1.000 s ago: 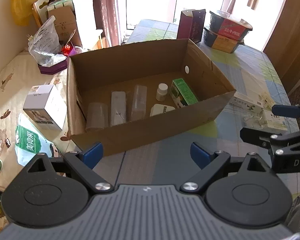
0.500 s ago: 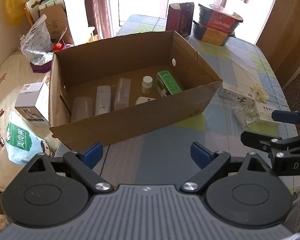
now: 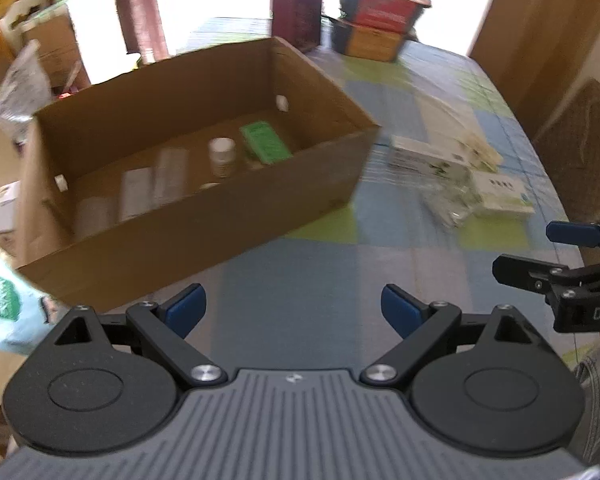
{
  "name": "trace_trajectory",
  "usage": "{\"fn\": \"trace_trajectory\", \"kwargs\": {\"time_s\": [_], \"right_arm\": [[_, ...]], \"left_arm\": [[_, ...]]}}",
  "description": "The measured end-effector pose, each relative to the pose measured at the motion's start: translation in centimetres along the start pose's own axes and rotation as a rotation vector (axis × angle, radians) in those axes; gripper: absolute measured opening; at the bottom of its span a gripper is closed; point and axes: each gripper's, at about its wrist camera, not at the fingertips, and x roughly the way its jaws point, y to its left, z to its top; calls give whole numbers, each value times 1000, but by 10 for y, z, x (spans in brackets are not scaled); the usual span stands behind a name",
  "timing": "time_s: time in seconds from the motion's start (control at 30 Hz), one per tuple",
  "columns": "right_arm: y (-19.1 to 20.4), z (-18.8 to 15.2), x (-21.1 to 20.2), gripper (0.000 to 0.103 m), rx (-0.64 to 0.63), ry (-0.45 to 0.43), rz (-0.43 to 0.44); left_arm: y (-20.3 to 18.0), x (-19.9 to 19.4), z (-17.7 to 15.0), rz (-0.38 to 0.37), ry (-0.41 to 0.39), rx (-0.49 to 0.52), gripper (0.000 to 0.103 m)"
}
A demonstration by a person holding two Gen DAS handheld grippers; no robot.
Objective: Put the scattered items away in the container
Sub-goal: 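Grasp the clear packet with the metal hook using the left gripper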
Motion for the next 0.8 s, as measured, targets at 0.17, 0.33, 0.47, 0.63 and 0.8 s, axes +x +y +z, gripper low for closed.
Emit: {"fn": "trace_trajectory", "kwargs": {"time_s": [0.17,0.33,0.47,0.63,0.8], "right_arm": [[-43,-10,-1,103,89,18,-69],[-89,-16,-6,103,195,12,-145],[-125,-23,-7,103,339,8,-191],[-164,-34,-5,103,524,12,-197],[-194,-38,-2,103,614,10,-267]], "left_arm": [[-32,22,7,-67,6,107,92],[-71,42,17,-155,-9,243,92],[-105,66,22,-204,-6,368,92],[-136,102,30,-227,-16,495,92],[-159,137,41,-251,-46,590,92]]}}
